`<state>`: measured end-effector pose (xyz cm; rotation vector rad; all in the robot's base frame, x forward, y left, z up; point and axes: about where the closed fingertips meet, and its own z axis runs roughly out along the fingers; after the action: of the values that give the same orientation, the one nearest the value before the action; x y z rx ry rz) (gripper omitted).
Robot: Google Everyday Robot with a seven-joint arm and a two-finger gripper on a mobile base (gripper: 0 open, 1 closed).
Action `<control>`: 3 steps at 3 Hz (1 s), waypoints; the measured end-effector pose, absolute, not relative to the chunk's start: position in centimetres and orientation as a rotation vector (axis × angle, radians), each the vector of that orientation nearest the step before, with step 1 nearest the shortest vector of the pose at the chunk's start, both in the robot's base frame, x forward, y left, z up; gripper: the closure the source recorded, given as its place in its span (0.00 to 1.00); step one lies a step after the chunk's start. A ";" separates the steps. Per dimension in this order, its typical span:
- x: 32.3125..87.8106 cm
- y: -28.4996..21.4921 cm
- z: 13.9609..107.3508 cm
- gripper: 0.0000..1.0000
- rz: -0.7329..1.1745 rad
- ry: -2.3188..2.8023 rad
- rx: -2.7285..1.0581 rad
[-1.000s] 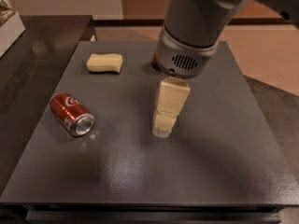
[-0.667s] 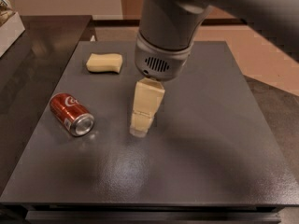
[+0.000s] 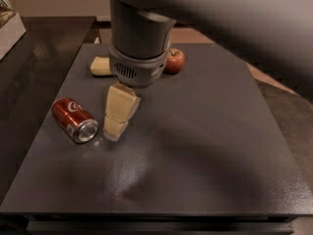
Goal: Place coke can upright
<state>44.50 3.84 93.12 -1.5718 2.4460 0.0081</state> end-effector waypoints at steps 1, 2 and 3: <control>44.9 5.8 93.1 0.00 0.060 2.550 -1.406; 44.9 5.8 93.1 0.00 0.061 2.552 -1.403; 44.9 5.9 93.0 0.00 0.059 2.555 -1.404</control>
Offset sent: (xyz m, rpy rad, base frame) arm 0.0298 0.0676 -0.0333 -0.1234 0.1724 -0.1226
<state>44.94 5.91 93.02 -1.4044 2.5546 0.0592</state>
